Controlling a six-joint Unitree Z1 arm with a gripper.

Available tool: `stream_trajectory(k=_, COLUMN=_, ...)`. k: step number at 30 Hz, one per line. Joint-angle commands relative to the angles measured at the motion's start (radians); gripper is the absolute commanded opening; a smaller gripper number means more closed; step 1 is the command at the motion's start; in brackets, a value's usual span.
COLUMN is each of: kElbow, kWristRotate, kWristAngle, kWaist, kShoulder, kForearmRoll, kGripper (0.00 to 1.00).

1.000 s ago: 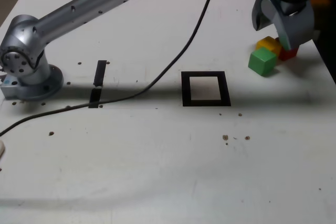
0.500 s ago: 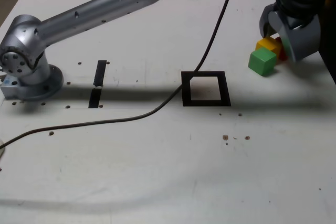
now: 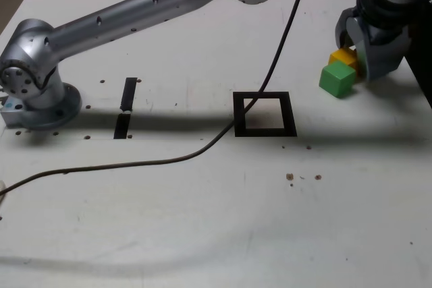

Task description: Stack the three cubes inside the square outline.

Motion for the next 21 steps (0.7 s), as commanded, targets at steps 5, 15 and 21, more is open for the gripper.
stream_trajectory(k=5, kElbow=-0.034, kWristRotate=0.001, kWristAngle=0.004, kWaist=-0.002, kShoulder=0.001, kForearmRoll=0.024, kGripper=0.47)
stream_trajectory(k=15, kElbow=-0.044, kWristRotate=-0.010, kWristAngle=0.005, kWaist=-0.001, kShoulder=-0.002, kForearmRoll=0.023, kGripper=0.28)
stream_trajectory(k=21, kElbow=-0.044, kWristRotate=-0.020, kWristAngle=0.004, kWaist=0.001, kShoulder=-0.026, kForearmRoll=0.025, kGripper=0.23)
